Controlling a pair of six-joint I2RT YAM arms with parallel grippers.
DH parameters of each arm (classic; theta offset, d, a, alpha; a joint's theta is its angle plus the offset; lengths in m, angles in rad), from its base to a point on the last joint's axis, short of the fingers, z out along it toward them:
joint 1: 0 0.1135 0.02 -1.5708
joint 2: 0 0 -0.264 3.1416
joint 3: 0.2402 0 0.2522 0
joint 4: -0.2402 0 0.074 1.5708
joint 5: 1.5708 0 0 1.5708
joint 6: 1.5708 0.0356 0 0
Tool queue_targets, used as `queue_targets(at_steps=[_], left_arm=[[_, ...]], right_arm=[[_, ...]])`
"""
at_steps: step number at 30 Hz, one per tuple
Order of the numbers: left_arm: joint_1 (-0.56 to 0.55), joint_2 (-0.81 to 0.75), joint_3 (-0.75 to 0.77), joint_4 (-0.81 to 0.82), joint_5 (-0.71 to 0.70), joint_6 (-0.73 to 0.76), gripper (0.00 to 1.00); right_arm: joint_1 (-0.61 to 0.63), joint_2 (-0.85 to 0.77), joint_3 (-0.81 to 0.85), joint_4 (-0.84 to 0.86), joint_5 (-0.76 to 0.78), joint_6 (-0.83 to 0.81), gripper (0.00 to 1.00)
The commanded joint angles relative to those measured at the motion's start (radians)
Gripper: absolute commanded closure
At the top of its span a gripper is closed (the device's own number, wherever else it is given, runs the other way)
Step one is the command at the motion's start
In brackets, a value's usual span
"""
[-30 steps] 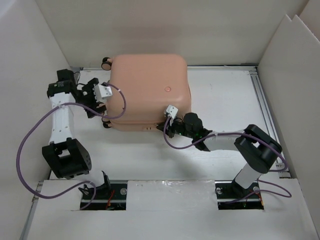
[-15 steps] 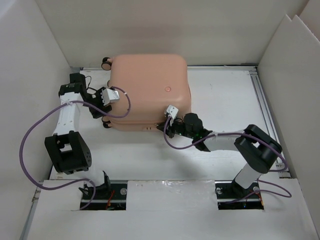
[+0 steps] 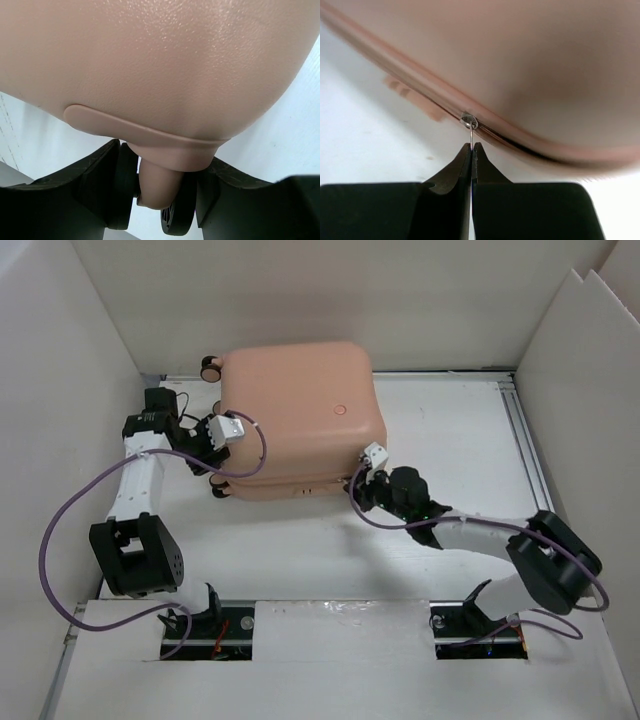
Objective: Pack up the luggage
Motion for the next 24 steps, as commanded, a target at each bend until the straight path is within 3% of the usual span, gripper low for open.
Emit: queue_targets(at_steps=[1,9,12,21,24], left_arm=[[0.033,-0.048,-0.001,0.190,-0.094,-0.138,1.00],[0.033,-0.057,-0.022,0.210,-0.112,-0.127,1.00],[0.033,-0.057,-0.022,0.210,-0.112,-0.116,1.00],[0.033,-0.057,-0.013,0.190,-0.112,-0.097,1.00],[0.033,-0.048,-0.003,0.176,-0.103,-0.084,1.00]], right_arm=[[-0.087,-0.139,-0.039,-0.139,0.304,0.035,1.00],[-0.352,-0.203,0.002,-0.250,0.416,-0.027,1.00],[-0.423,-0.114,0.085,-0.222,0.408,-0.096,1.00],[-0.552,0.101,0.369,-0.132,0.240,-0.130,1.00],[-0.590,0.196,0.470,-0.106,0.079,-0.185,1.00]])
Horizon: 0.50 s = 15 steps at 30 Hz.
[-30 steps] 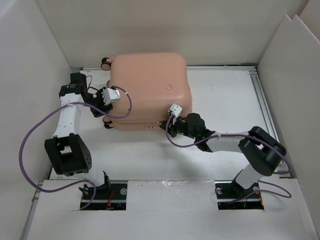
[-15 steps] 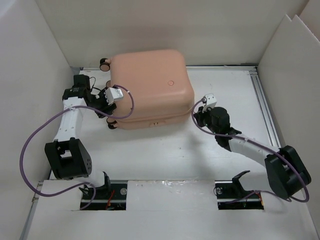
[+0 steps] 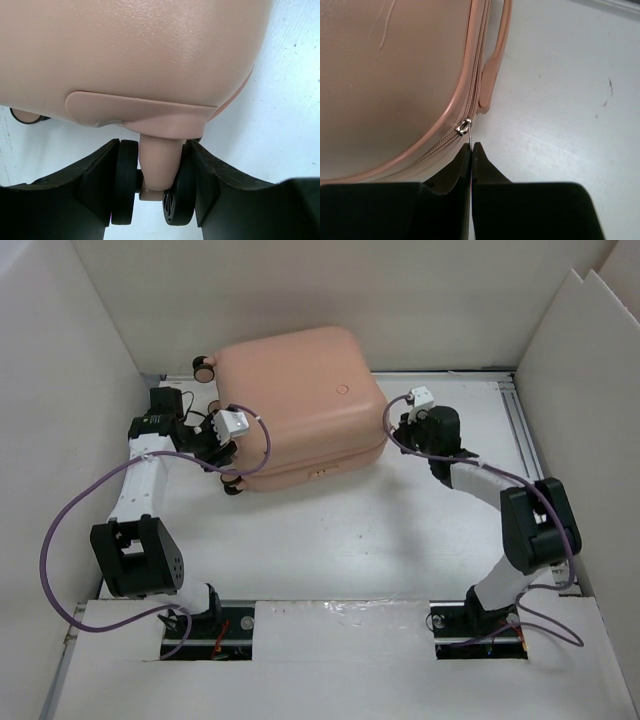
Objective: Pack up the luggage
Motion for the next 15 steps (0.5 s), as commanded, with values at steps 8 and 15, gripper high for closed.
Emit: queue_targets(at_steps=[8,15], left_arm=[[0.065,-0.039,0.029,0.039,-0.154,0.054,1.00],[0.065,-0.048,0.020,-0.009,-0.134,0.088,1.00]], right_arm=[[-0.167,0.310,0.392,0.339,-0.274,-0.118,1.00],[-0.147,0.485,0.589,0.407,-0.199,-0.106,1.00]])
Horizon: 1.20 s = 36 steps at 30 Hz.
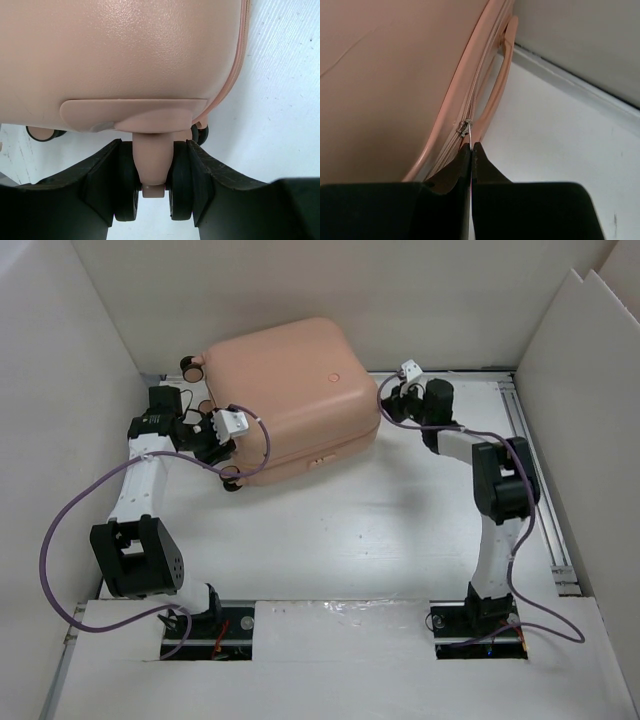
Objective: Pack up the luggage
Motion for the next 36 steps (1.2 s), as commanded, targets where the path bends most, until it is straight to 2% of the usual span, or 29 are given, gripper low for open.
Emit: queue_targets(at_steps=[1,5,10,11,12,13,14,15,16,17,18,19,21,22,23,25,26,29,32,36], left_arm=[[0.064,-0.048,0.020,-0.054,-0.130,0.051,1.00],[0.064,-0.058,0.020,-0.064,-0.130,0.061,1.00],[0.064,-0.067,0.009,-0.084,-0.098,0.061,1.00],[0.064,-0.067,0.009,-0.074,-0.089,0.047,1.00],[0.064,-0.067,0.009,-0.060,-0.069,0.017,0.88],[0.064,-0.067,0.038,-0.046,-0.054,-0.038,0.62],[0.064,-0.048,0.072,-0.037,-0.032,-0.179,0.44],[0.099,-0.048,0.110,-0.028,0.044,-0.250,0.30],[0.121,-0.036,0.188,-0.018,0.099,-0.322,0.27],[0.169,-0.036,0.255,0.004,0.215,-0.455,0.21],[0.194,-0.036,0.256,0.018,0.216,-0.520,0.21],[0.217,-0.036,0.287,0.032,0.326,-0.586,0.17],[0.262,-0.024,0.362,0.057,0.418,-0.701,0.12],[0.300,-0.015,0.371,0.118,0.464,-0.825,0.12],[0.300,-0.015,0.353,0.174,0.444,-0.905,0.11],[0.297,-0.015,0.316,0.280,0.311,-1.000,0.09],[0.279,0.001,0.289,0.281,0.126,-1.001,0.09],[0.212,0.085,0.279,0.273,-0.178,-0.937,0.10],[0.202,0.168,0.279,0.273,-0.280,-0.936,0.10],[0.179,0.212,0.314,0.264,-0.281,-0.926,0.13]], right_arm=[[-0.052,0.091,0.249,0.185,0.126,-0.002,1.00],[-0.027,0.216,0.401,0.149,0.079,0.062,1.00],[0.006,0.270,0.424,0.162,-0.008,0.121,1.00],[0.006,0.270,0.388,0.180,-0.029,0.143,1.00],[0.006,0.270,0.363,0.211,-0.077,0.163,1.00],[0.006,0.260,0.331,0.311,-0.100,0.185,1.00],[0.016,0.243,0.261,0.368,-0.115,0.238,1.00],[0.016,0.234,0.230,0.417,-0.128,0.262,1.00],[0.025,0.224,0.199,0.460,-0.138,0.283,1.00],[0.037,0.197,0.140,0.525,-0.148,0.297,1.00],[0.046,0.183,0.110,0.548,-0.148,0.309,1.00],[0.057,0.166,0.078,0.571,-0.148,0.309,1.00],[0.091,0.117,-0.021,0.638,-0.129,0.321,1.00],[0.104,0.099,-0.063,0.674,-0.129,0.331,1.00],[0.120,0.079,-0.106,0.714,-0.097,0.331,1.00],[0.163,0.031,-0.225,0.827,-0.063,0.357,1.00],[0.175,0.016,-0.259,0.852,-0.041,0.357,1.00],[0.235,-0.050,-0.399,0.907,0.012,0.369,1.00],[0.322,-0.110,-0.534,0.949,0.087,0.369,1.00],[0.384,-0.156,-0.669,0.964,0.151,0.369,1.00]])
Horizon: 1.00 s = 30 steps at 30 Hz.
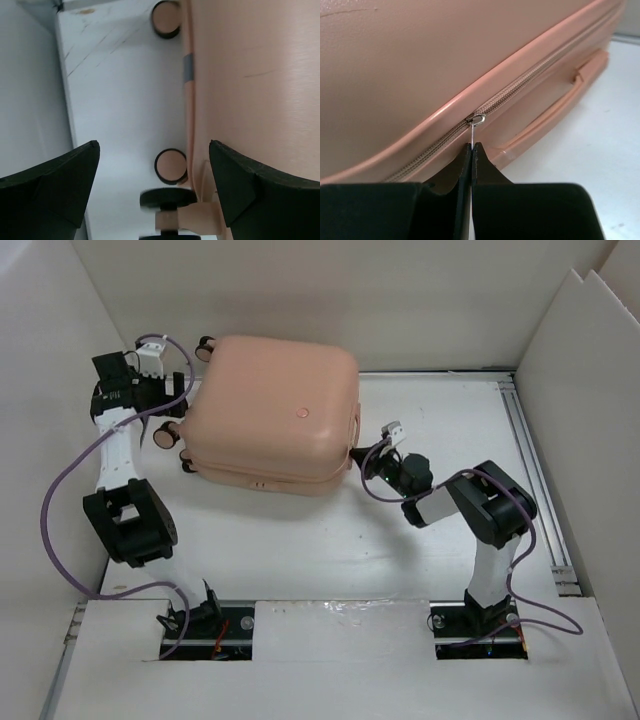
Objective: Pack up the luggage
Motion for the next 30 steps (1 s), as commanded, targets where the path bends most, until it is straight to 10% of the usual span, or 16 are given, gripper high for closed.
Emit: queue_targets(at_steps=[1,19,30], left_arm=[[-0.026,-0.012,0.005,-0.037,-0.088,-0.001,0.13],[-0.556,-0.187,-0.188,-0.107,-0.246,0.292,0.10],[-0.567,-0.129,-0.452,-0.021,-0.403,0.364,0.18]], right_arm=[[0.103,-0.048,-0.084,0.221,-0.044,0.044,1.00],[-0.027,-0.094,0.162,-0.215,0.137,0.024,1.00],[-0.105,-0.069,0.379,-0.395,0.237,-0.075,1.00]])
